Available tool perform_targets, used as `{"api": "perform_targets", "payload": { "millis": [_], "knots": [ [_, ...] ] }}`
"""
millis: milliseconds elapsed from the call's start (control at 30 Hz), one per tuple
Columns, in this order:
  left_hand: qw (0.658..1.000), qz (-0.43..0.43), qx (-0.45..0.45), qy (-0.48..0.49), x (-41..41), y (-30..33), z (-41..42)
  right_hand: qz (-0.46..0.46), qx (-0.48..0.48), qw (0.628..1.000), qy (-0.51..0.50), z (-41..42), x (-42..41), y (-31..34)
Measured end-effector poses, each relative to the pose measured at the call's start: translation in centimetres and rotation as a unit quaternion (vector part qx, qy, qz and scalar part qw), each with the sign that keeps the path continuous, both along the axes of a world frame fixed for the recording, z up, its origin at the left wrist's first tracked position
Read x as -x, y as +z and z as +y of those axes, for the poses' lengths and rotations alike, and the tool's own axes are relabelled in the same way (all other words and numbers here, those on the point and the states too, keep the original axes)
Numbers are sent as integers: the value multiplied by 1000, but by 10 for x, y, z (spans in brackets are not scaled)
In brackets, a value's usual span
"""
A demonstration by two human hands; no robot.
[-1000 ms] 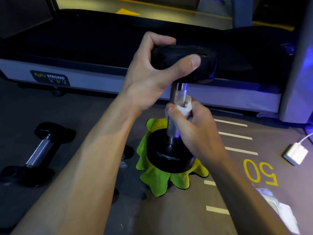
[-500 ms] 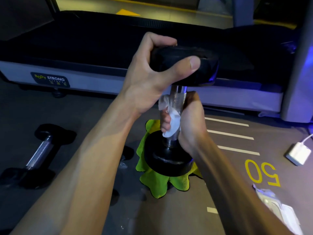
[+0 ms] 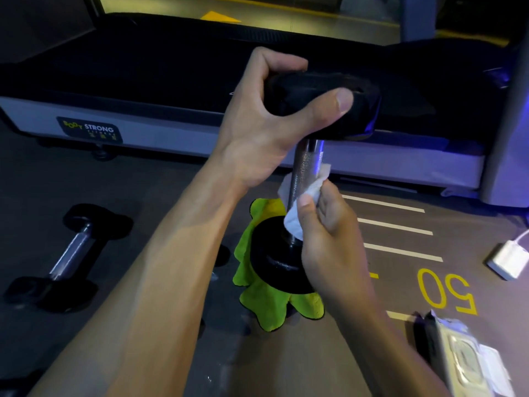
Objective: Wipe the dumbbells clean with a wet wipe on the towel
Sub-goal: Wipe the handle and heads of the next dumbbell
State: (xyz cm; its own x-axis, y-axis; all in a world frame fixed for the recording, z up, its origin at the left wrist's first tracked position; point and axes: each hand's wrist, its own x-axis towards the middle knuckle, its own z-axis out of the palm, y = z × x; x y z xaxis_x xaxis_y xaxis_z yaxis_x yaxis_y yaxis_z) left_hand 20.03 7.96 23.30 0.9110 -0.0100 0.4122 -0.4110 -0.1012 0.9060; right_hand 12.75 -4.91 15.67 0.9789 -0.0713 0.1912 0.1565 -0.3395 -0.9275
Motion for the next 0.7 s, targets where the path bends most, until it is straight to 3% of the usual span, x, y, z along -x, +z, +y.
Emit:
{"api": "perform_targets", "payload": {
  "millis": [100, 167, 267, 333, 433, 567, 700],
  "knots": [
    [1000, 4, -5, -1, -1, 1, -1, 22, 3, 999, 48, -15, -15, -1],
    [1000, 7, -8, 6, -4, 1, -1, 63, -60, 992, 96, -22, -24, 6],
    [1000, 9, -11, 12, -6, -1, -1, 208, -255, 937, 121, -21, -43, 17],
    [1000, 4, -8, 13, -8, -2, -2, 259, -293, 903, 176, -15, -55, 24],
    [1000, 6, -6, 13, -9, -2, -4, 261, -292, 893, 219, -5, -64, 27],
    [1000, 8, 4, 13, -10, -2, -1, 224, -247, 933, 135, -1, -61, 14],
    [1000, 5, 7, 3, -7, -4, 2, 189, -84, 976, 70, -10, -39, 2]
  ]
}}
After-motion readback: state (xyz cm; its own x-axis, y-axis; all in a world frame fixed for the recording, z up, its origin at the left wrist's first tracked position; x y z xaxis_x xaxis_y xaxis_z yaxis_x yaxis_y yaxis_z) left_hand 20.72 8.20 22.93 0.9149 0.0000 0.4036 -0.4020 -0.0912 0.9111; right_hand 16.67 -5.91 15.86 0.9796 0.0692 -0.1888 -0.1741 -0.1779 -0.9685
